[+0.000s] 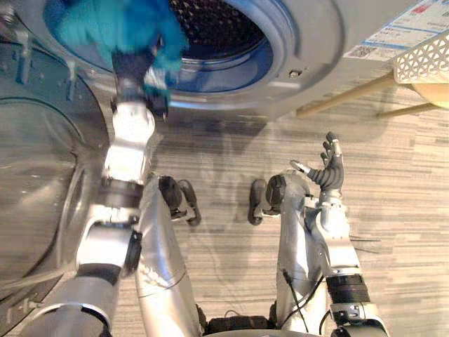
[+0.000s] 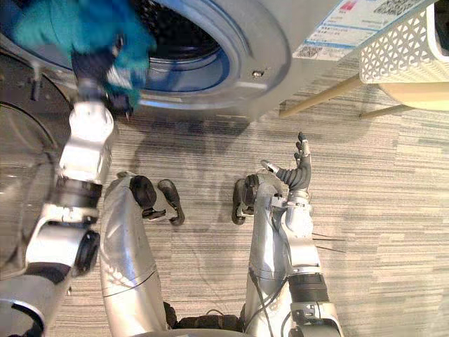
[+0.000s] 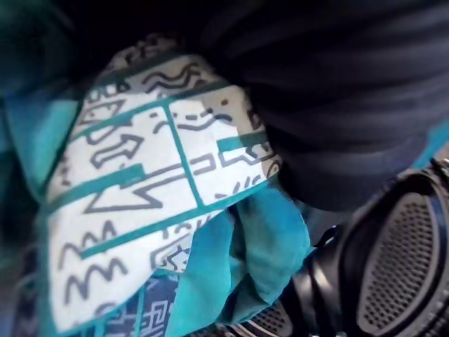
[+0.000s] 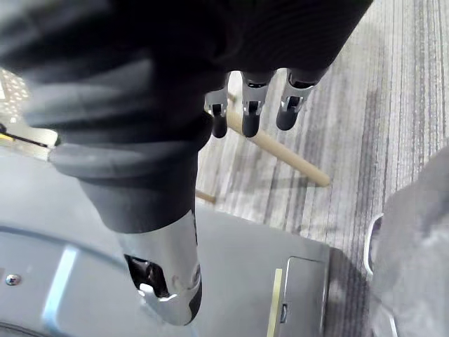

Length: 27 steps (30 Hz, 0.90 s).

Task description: Pick up the laundry basket with both hands and put the clothes into the washing machine.

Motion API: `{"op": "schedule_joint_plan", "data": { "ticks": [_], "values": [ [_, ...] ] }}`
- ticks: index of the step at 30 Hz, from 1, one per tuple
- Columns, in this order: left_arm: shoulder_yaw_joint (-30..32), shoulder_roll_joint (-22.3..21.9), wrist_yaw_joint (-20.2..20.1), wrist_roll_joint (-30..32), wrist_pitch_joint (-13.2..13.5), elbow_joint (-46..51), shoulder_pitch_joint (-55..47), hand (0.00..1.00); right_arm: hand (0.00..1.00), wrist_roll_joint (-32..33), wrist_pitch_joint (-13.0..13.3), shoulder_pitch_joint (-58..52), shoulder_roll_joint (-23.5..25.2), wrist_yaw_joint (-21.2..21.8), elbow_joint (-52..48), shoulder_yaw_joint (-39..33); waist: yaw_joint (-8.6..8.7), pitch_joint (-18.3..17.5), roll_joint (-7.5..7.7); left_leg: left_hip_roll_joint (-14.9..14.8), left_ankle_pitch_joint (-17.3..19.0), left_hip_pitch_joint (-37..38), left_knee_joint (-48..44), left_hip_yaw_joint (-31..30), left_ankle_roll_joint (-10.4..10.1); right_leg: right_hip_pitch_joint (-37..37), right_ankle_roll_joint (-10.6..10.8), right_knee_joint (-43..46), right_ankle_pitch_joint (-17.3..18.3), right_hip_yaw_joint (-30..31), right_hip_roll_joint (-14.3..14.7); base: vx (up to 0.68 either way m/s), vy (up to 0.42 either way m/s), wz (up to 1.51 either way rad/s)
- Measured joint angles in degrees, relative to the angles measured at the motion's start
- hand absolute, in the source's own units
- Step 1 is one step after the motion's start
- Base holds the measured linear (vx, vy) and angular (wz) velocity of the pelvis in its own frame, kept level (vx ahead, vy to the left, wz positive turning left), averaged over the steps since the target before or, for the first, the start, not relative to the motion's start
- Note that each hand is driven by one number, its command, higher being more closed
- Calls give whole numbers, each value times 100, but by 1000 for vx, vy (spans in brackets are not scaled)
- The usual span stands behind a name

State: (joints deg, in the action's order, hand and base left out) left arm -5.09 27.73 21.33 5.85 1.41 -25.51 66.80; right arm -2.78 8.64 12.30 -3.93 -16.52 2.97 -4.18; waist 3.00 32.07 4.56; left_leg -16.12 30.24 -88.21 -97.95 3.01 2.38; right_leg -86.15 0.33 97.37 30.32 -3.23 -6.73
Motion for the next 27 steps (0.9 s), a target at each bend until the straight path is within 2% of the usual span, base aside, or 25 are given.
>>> {"op": "schedule_joint_plan", "data": {
  "ticks": [1,4,10,13,17,22,27],
  "values": [
    [-101,56,6,114,1,-24,258,0,0,1,11,-30,-1,38,-78,1,13,-1,6,-2,-1,-66,1,-4,1,-64,0,-4,0,-5,1,46,-25,-2],
    [-384,156,20,391,-12,-297,796,0,0,2,55,-88,4,61,-271,29,75,-2,18,-20,-1,-219,29,-4,2,-213,2,-52,-1,-16,47,75,-22,-7],
    [-627,208,-41,1244,-349,-807,1085,0,0,7,162,-120,11,174,-353,98,103,-2,26,-97,-8,-269,111,-3,18,-270,-3,-171,-5,-62,71,78,-13,-7],
    [-833,212,-228,1873,-402,-923,1086,0,0,7,182,-135,10,203,-353,95,96,-3,26,-96,-8,-267,87,-33,17,-264,-3,-132,-5,-79,69,49,-17,1],
    [-1111,168,-709,2763,-404,-1008,1084,0,0,44,215,-167,9,363,-332,95,94,-3,26,-91,-8,-242,71,-46,16,-222,-5,-103,-4,-75,64,12,-9,4],
    [-1005,175,-981,2952,-412,-1008,1011,0,0,51,217,-246,-50,548,-332,89,64,-5,27,-85,-27,-198,72,-48,-16,-181,-15,-69,-9,-71,54,8,-8,2],
    [-550,177,-893,2517,-458,-832,566,0,0,42,211,-335,-99,562,-326,206,49,-5,27,-65,-47,-99,65,-118,-50,-55,-73,-46,27,-139,34,53,-24,3]
  ]
}}
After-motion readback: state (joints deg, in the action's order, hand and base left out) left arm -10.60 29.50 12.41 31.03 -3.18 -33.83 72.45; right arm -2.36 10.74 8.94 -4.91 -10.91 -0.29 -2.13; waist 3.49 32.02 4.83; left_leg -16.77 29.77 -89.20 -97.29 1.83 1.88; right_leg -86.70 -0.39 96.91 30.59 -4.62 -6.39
